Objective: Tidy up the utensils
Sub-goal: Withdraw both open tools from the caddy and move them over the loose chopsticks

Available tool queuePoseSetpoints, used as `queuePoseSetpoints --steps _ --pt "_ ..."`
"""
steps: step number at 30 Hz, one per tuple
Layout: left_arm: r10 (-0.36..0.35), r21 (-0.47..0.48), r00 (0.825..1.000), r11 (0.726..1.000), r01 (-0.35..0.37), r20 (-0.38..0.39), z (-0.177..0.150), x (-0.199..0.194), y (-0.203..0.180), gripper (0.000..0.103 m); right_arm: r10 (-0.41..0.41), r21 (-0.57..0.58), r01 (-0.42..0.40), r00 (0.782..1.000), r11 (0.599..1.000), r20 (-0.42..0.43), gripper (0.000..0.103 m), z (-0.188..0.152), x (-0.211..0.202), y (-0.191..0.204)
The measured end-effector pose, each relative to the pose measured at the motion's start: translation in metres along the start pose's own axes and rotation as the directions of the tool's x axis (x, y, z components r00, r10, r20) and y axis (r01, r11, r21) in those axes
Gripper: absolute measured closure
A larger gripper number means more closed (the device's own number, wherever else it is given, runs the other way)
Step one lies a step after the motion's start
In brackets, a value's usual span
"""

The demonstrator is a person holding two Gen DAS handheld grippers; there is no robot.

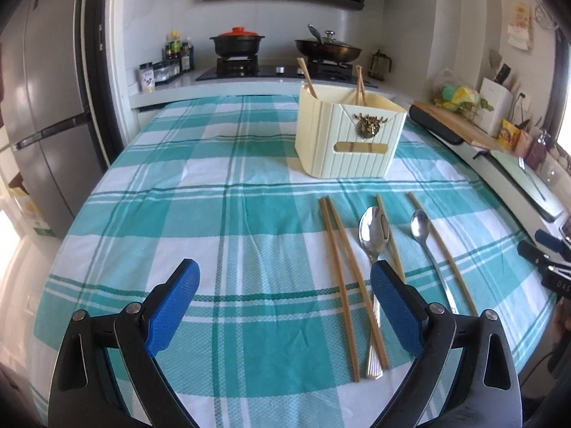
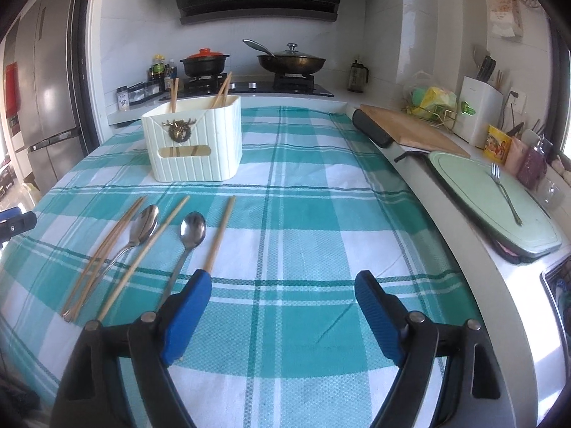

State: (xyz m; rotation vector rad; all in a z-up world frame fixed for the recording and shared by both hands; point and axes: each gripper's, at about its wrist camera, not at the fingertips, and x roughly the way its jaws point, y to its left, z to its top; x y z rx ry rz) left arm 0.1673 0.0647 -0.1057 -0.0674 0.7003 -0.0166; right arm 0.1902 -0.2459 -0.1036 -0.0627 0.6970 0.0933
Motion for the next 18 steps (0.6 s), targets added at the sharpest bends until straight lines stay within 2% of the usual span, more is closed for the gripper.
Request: queuePoseSetpoints --steps 7,13,18 --pt "0.011 0.027 1.0 1.0 -0.011 -0.006 -0.009 0.008 -0.009 0.006 -0.02 0.02 0.02 1.0 1.0 -0.014 0.016 -0.007 0.008 -0.002" --pt "-0.018 -0.017 0.999 1.0 0.017 -0.028 -0.009 0.012 -0.006 0.006 -0.032 -0.006 0.032 0.999 0.999 -0.033 0.014 -0.008 0.008 0.002" --pt "-0.043 -0.056 0.998 0.998 0.041 -0.042 -0.009 0.015 -0.003 0.006 -0.001 -0.017 0.0 0.999 1.0 -0.034 0.014 -0.008 0.007 0.005"
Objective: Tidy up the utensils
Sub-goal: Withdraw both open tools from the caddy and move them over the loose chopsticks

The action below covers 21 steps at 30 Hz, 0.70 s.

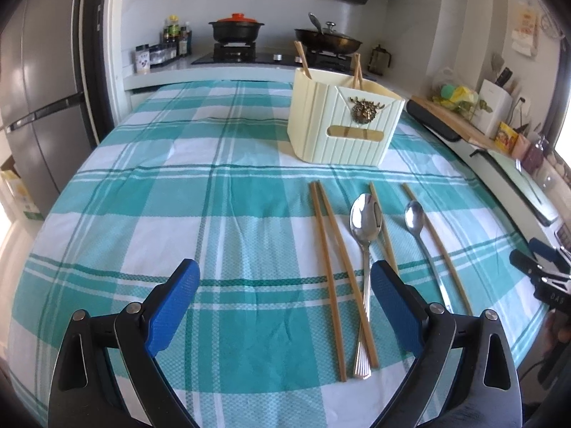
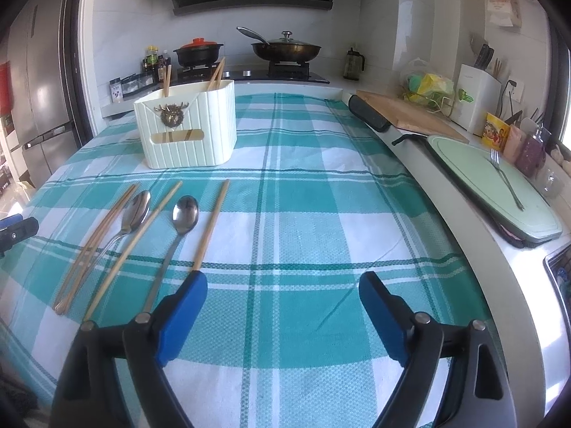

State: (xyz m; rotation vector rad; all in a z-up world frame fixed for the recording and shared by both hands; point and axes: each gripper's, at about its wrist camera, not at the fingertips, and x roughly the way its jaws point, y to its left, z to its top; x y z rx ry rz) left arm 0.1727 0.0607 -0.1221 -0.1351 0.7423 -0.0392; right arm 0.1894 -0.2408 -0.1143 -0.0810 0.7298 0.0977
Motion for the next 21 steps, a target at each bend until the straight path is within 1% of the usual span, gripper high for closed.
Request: queuePoseSetpoints --steps 1,4,8,11,16,21 --pt "0.001 -0.002 1.0 1.0 -0.001 -0.002 -0.001 0.0 0.0 0.006 0.007 -0.002 -0.007 1.0 1.0 0.0 0.013 0.0 0.0 0.001" --pt "0.004 0.001 1.0 1.0 -0.004 -0.018 -0.002 0.002 0.0 0.006 0.018 0.003 -0.018 1.0 1.0 -0.01 0.0 -0.001 0.002 0.003" --pt "0.009 -0.002 0.999 1.0 -0.009 -0.039 -0.004 0.005 0.0 0.006 0.059 0.012 -0.059 0.998 0.998 -0.014 0.0 -0.001 0.001 0.003" --pt "0.012 -0.011 0.998 1.0 -0.013 -0.055 -0.005 0.006 0.0 0.006 0.037 0.017 -0.037 0.999 0.999 -0.002 0.0 -0.002 -0.003 0.002" --pt "0.024 -0.016 0.997 1.0 -0.026 -0.075 -0.009 0.01 0.0 0.006 0.034 0.042 -0.033 0.999 0.999 -0.027 0.0 -0.006 0.004 -0.005" --pt "0.036 -0.002 0.995 0.999 -0.037 -0.091 -0.006 0.017 0.0 0.006 0.027 0.031 -0.026 0.999 0.999 -0.039 0.0 -0.005 0.007 -0.001"
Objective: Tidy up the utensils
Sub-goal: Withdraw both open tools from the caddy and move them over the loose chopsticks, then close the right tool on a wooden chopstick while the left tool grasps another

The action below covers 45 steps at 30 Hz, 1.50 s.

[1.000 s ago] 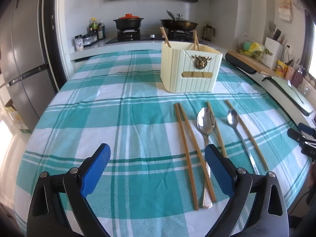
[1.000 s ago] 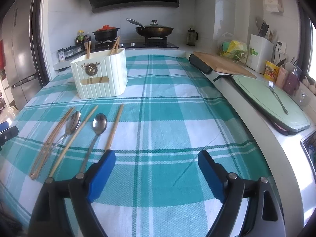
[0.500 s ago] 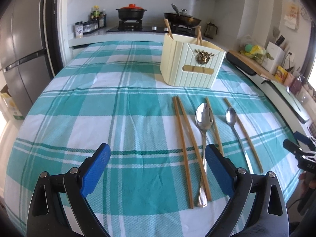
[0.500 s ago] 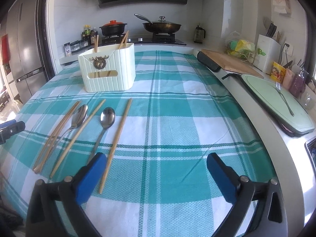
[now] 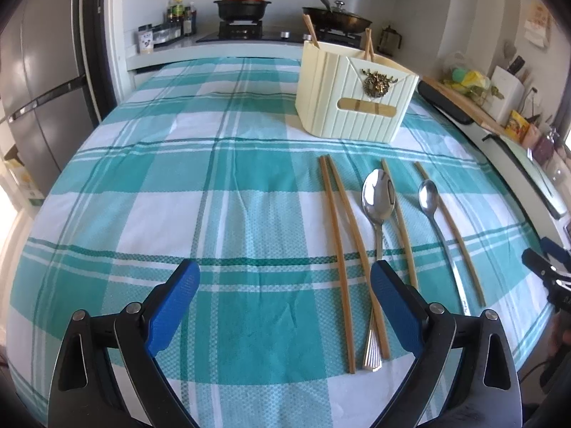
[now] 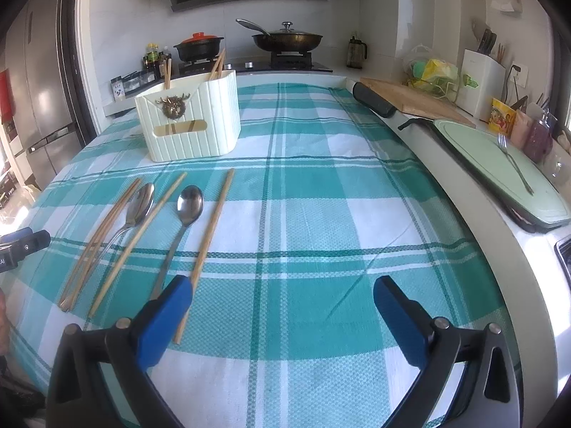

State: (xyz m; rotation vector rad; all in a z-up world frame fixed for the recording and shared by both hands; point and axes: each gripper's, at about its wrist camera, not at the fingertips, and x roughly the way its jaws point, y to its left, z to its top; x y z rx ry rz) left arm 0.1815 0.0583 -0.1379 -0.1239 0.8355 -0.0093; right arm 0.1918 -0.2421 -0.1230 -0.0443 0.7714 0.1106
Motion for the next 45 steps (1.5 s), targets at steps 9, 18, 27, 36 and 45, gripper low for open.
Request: queuePoseSetpoints --steps 9,18,27,36,45 --pt "0.038 -0.002 0.999 0.999 -0.038 -0.024 0.009 0.014 0.001 0.006 0.003 -0.033 -0.004 1.0 0.999 -0.013 0.0 0.002 0.002 0.011" --pt "0.059 0.014 0.998 0.998 -0.059 -0.037 0.011 0.019 0.002 0.006 0.016 -0.033 -0.017 1.0 0.999 -0.025 0.0 0.004 0.006 0.014" --pt "-0.019 -0.006 0.996 1.0 0.018 -0.083 0.016 0.033 0.0 0.006 0.084 0.006 -0.084 0.994 0.996 -0.064 0.013 0.012 0.014 0.017" --pt "-0.013 0.045 0.993 0.999 0.018 -0.119 0.023 0.057 -0.011 0.006 0.197 0.008 -0.198 0.968 0.98 -0.157 0.062 0.028 0.05 0.034" --pt "0.034 0.114 0.986 0.993 -0.016 -0.162 0.027 0.08 -0.018 0.008 0.207 -0.055 -0.23 0.94 0.972 -0.27 0.077 0.029 0.086 0.058"
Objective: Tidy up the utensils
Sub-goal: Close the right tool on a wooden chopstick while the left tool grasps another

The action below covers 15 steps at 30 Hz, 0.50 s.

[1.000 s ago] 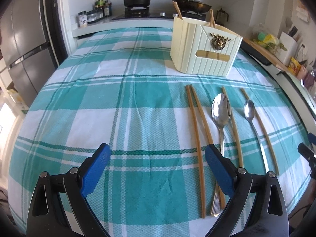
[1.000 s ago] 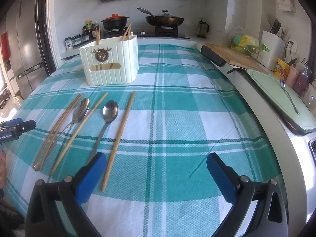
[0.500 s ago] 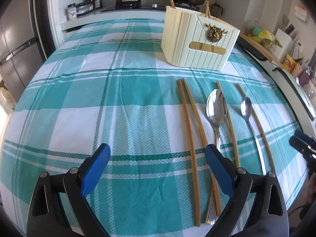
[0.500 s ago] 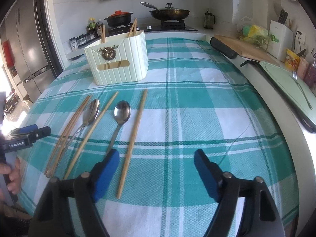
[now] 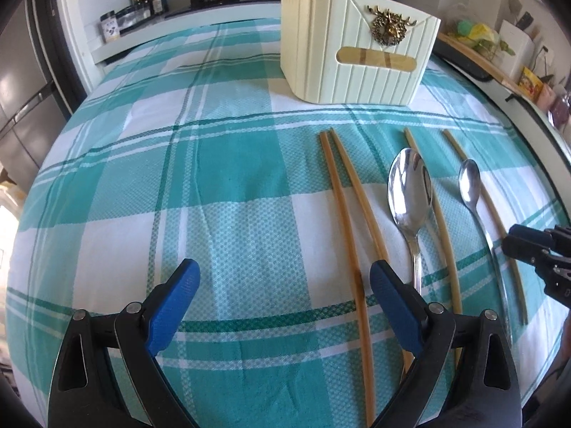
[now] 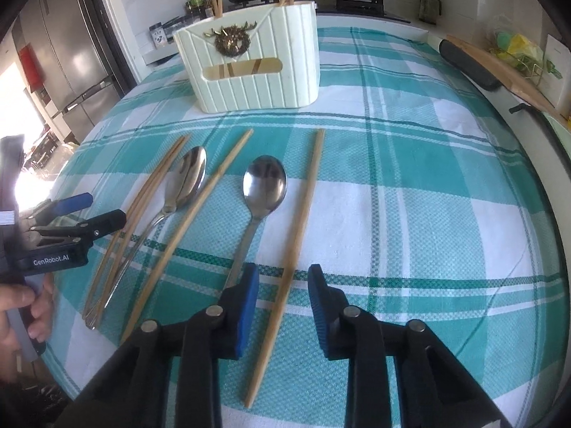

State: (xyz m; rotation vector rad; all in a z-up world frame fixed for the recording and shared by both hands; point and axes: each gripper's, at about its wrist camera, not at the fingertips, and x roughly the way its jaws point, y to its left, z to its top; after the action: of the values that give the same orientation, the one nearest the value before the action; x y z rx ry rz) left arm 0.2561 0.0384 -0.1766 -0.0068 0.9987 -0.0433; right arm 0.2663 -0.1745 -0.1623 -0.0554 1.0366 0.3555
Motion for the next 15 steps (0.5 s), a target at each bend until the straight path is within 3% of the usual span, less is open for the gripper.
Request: queuePoseSetpoints --steps 4,8,11,15 --pt "-0.011 0.022 1.0 1.0 0.011 -0.006 0.011 0.008 -0.001 0.011 -0.013 -0.017 0.013 1.0 1.0 -0.017 0.09 0.017 0.01 -0.004" --pt "-0.034 0.039 0.999 0.999 0.034 -0.023 0.029 0.017 -0.001 0.027 0.004 -0.025 -0.005 0.999 1.0 -0.041 0.095 0.045 0.026 -0.012" --pt "-0.056 0.045 0.998 0.997 0.057 -0.038 0.043 0.024 -0.004 0.035 0.01 -0.039 -0.012 0.998 0.999 -0.06 0.096 0.068 0.039 -0.014" --pt "-0.059 0.062 0.997 0.996 0.062 -0.058 0.06 0.035 -0.009 0.036 0.028 -0.053 -0.033 0.996 0.998 -0.09 0.096 0.096 0.056 -0.016"
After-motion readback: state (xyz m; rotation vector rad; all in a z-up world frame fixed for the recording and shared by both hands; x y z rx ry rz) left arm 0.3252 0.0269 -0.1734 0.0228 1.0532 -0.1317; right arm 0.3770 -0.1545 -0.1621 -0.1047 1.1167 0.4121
